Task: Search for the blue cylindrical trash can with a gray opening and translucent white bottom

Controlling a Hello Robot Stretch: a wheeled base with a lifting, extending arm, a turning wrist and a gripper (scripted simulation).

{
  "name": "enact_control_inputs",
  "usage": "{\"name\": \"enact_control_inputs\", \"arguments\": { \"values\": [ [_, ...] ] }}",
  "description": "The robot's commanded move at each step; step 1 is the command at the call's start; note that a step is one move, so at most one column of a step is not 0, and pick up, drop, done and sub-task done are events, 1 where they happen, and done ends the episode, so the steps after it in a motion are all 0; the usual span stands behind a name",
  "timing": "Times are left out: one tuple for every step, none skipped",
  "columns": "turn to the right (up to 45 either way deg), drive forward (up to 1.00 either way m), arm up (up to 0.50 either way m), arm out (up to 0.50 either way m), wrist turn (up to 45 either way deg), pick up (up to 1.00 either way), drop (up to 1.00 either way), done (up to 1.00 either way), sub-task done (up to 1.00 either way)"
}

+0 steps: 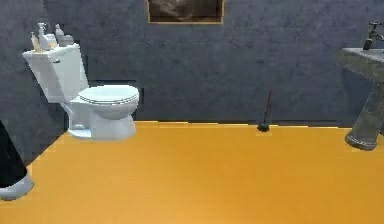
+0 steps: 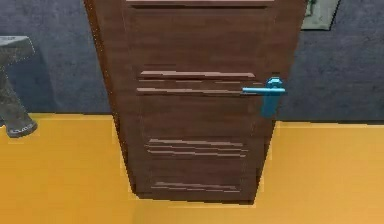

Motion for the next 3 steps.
{"name": "enact_control_inputs", "arguments": {
  "values": [
    [3.0, 0.00, 0.00, 0.00, 0.0, 0.00, 0.00, 0.00, 0.00],
    [0.0, 0.75, 0.00, 0.00, 0.0, 0.00, 0.00, 0.00, 0.00],
    [-45.0, 0.00, 0.00, 0.00, 0.0, 0.00, 0.00, 0.00, 0.00]
  ]
}}
